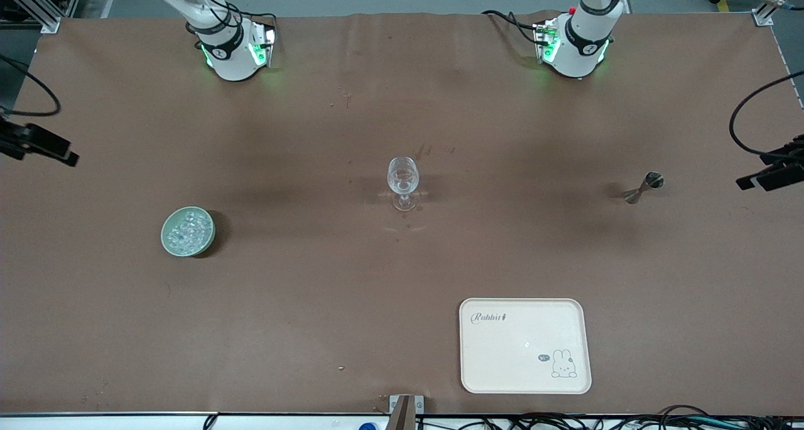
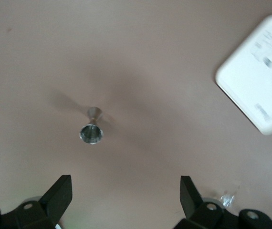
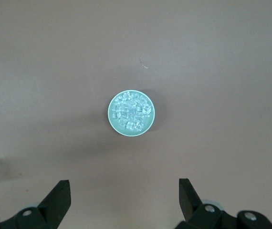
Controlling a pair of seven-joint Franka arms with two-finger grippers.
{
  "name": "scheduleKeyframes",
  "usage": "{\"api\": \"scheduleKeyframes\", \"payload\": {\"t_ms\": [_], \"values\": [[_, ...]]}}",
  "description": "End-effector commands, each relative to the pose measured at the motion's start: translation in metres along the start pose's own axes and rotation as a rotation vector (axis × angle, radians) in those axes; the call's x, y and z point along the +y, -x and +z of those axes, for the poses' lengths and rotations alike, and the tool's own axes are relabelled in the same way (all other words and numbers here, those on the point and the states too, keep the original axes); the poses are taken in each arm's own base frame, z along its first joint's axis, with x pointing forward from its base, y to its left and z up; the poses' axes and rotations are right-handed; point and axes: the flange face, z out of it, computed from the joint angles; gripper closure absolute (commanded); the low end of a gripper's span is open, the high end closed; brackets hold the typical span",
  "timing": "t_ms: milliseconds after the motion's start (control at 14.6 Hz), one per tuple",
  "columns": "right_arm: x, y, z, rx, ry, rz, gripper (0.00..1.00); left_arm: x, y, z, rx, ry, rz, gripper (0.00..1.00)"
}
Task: Pour wine and add ice with both arms
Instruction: 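Reach the right gripper to the ice bowl while the left gripper reaches the jigger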
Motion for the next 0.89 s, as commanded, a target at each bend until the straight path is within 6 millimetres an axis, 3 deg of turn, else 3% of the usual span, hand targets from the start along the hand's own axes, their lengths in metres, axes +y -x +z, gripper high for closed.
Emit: {"api": "scheduleKeyframes", "payload": {"t_ms": [0,205,341,546,819], "values": [[-0.006,0.002,0.054,-0.030,-0.008,-0.003,0.00,-0.020,-0.032,0.031,-0.064,0.011,-0.188,0.00],[-0.010,0.005,0.110,-0.064,-0.005,-0.007,0.00,-0.075,-0.071,0.064,-0.149,0.100,-0.385,0.00],[-0.010,0.001,0.151,-0.077,0.000,-0.008,0.00,-0.111,-0.086,0.096,-0.242,0.146,-0.497,0.00],[-0.015,-0.005,0.208,-0.050,0.002,-0.020,0.00,-0.158,-0.096,0.150,-0.362,0.162,-0.602,0.00],[-0.017,-0.025,0.260,-0.002,0.005,-0.025,0.00,-0.189,-0.092,0.228,-0.502,0.262,-0.729,0.00]]}}
